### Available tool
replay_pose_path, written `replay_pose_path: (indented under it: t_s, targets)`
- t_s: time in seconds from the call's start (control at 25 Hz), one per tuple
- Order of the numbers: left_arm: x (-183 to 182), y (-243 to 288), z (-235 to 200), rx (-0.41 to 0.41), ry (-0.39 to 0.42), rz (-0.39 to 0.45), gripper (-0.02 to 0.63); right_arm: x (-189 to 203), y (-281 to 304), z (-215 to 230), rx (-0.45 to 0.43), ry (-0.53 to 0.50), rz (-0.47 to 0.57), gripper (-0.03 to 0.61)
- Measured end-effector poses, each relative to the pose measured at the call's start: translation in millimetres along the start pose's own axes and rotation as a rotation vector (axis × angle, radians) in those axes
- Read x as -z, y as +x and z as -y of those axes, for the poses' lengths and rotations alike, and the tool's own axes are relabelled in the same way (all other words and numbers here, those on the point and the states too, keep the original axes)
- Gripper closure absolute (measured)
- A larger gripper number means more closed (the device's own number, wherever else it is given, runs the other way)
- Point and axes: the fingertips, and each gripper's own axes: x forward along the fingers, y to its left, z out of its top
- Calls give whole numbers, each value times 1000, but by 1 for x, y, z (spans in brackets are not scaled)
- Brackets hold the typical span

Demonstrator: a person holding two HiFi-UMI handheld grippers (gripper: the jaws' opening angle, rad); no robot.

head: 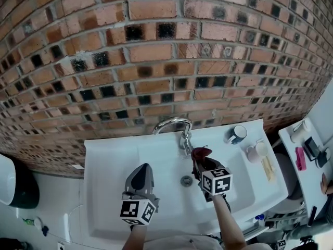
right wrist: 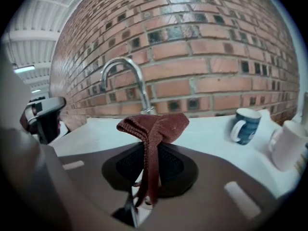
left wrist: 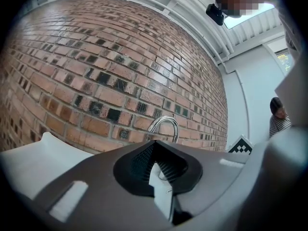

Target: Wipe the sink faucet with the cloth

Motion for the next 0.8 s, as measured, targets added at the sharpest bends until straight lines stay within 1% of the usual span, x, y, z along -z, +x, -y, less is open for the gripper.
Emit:
replay_pose_path:
  t_s: [0.04, 0.08, 0.16, 0.28, 0.48, 0.68, 0.8]
  targets:
    - [0, 0, -1, -2, 0, 1, 620, 4, 9, -18, -42, -11, -17, 528]
    - [-1, 0, -1, -2, 2, 1, 620, 4, 17, -31, -64, -31, -29, 528]
    - [-2, -1, 1, 0, 10, 1, 620, 1, 28, -44, -67, -58, -42, 528]
    - [-4, -4, -5, -12, 10, 4, 620, -2, 34, -50, -59, -55, -59, 528]
    - [-3, -5, -10, -27, -1, 6, 620, 1, 49, -62, -91, -57, -91, 528]
    - [-2, -5, -6, -18, 7, -3, 620, -3, 66, -64, -77, -49, -99, 529]
    - [-4, -7, -11, -27, 4, 0, 620, -10, 65, -62, -69, -7, -71, 529]
